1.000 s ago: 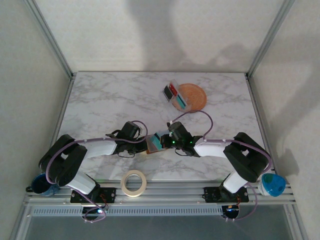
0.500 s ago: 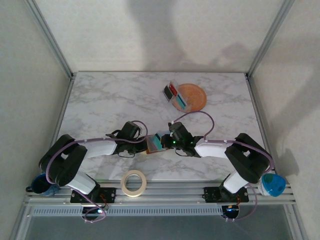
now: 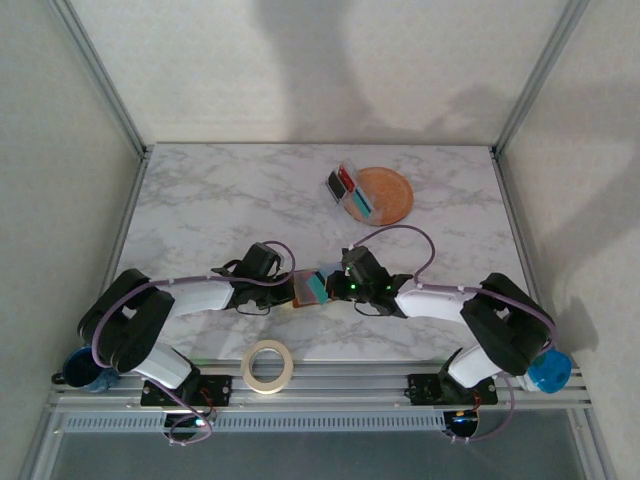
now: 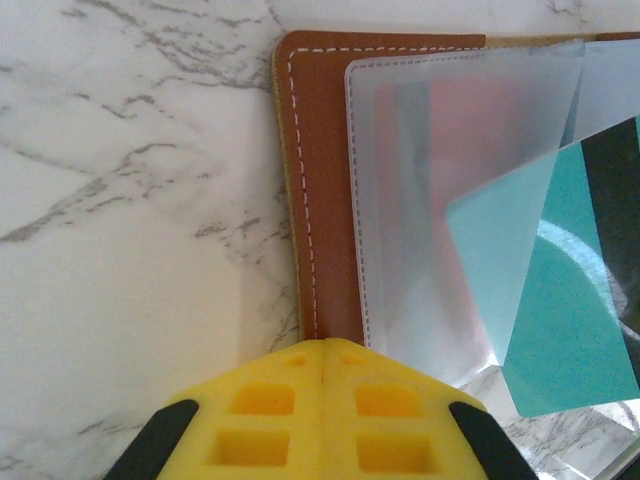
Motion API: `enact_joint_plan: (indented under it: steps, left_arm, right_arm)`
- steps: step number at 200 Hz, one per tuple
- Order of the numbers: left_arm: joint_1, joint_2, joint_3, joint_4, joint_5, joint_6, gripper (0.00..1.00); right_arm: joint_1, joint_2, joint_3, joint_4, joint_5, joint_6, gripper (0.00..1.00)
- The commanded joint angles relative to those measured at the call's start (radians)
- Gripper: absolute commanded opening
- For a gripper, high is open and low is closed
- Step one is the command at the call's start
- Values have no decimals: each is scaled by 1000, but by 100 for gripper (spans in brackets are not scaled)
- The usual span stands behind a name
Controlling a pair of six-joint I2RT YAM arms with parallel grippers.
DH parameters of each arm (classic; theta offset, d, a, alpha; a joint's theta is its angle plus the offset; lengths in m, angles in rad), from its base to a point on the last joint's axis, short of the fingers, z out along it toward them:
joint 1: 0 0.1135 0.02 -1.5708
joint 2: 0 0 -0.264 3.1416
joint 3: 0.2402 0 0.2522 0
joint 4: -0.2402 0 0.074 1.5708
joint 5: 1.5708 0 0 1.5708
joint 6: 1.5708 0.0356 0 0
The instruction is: Put the credit cards into the card holder
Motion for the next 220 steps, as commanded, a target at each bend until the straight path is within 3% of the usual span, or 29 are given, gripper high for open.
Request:
enact_joint_plan:
  steps: [1, 220]
  left_arm:
    - [-12, 26, -27, -42, -58, -14, 3]
    - [-38, 39, -21, -37, -62, -23, 3]
  right_arm:
    - [11, -15, -37, -51, 7, 31, 0]
    - [11, 77, -55, 89, 108, 105, 0]
